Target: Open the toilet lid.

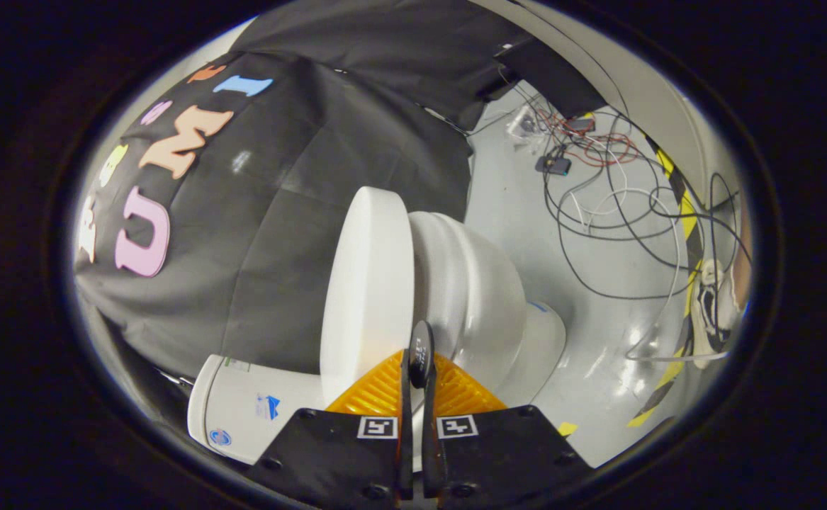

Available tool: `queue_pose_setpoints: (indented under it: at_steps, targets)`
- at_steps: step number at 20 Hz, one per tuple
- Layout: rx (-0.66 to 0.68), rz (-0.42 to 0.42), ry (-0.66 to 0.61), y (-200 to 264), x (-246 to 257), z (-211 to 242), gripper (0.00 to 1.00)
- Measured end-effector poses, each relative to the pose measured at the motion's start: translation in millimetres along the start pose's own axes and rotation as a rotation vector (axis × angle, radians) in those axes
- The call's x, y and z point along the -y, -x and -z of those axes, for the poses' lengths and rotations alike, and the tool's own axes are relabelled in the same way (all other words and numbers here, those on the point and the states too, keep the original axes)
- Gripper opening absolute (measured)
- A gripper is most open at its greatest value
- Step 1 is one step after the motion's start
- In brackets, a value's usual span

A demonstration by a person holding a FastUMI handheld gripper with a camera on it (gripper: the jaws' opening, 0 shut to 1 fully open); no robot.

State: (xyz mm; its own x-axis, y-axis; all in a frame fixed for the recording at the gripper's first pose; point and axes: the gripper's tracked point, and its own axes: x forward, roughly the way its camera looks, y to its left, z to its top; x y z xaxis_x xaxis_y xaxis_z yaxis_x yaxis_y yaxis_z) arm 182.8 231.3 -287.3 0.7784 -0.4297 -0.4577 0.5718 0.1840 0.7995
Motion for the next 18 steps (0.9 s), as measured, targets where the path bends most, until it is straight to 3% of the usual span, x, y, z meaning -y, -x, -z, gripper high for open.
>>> queue_pose_setpoints:
  at_steps: [8, 18]
  targets:
    - [0.016, -0.048, 0.172, 18.9, -39.7, -9.8, 0.03]
    - [0.057, -0.208, 0.396, 49.7, -116.6, -5.7, 0.02]
